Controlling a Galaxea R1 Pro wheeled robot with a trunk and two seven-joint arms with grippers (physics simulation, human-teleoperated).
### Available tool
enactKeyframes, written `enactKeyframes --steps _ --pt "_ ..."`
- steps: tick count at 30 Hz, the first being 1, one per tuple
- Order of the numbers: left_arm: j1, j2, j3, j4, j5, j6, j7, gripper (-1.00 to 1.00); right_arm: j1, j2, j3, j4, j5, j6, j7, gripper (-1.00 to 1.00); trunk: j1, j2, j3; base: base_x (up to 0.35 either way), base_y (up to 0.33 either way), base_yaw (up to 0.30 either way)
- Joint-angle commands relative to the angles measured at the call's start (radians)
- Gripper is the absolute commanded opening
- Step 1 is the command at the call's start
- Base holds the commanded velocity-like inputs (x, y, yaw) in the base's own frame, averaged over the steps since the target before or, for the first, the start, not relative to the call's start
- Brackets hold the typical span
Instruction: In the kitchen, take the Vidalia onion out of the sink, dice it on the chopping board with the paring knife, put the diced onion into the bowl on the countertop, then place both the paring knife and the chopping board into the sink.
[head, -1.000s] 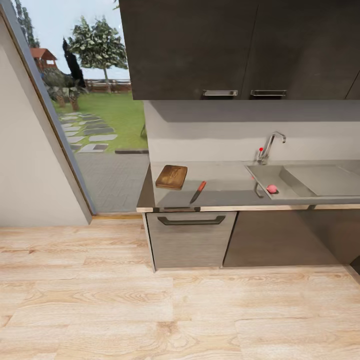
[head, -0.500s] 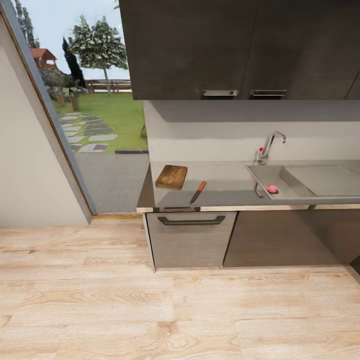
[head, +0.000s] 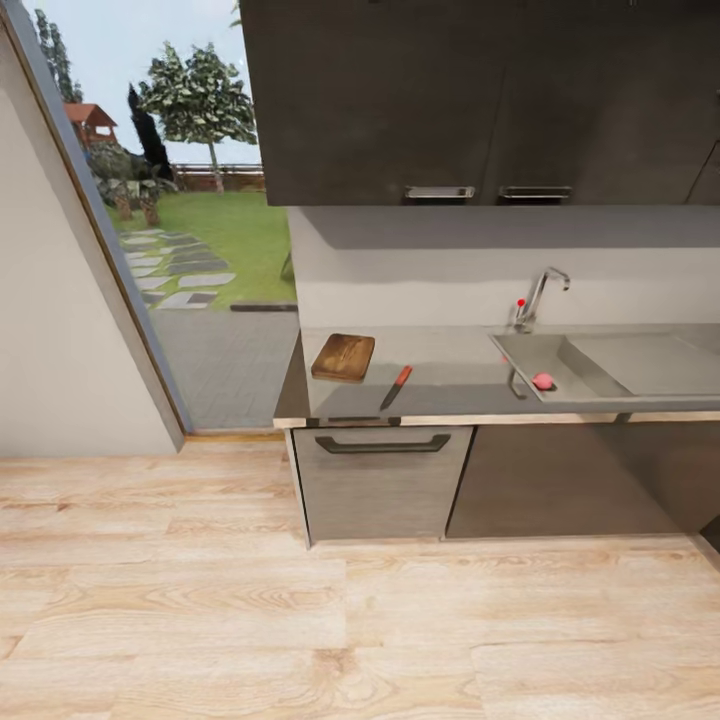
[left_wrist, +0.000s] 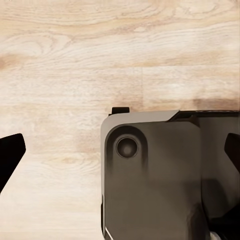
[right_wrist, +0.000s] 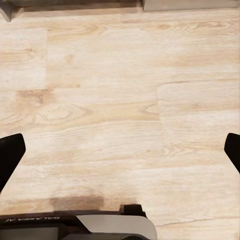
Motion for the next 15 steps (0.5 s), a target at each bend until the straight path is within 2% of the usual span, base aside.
enactKeyframes --steps 1,15 --pt "0.000 0.000 0.001 -0.001 0.000 -0.001 0.000 1.00 0.000 0.000 0.001 0.000 0.000 -0.003 -0.004 1.00 0.001 -0.002 0.000 0.000 0.000 0.000" --pt "0.000 0.000 0.001 -0.001 0.000 -0.001 0.000 1.00 0.000 0.001 0.001 0.000 0.000 -0.005 -0.004 1.00 0.001 -0.002 0.022 0.000 0.000 0.000"
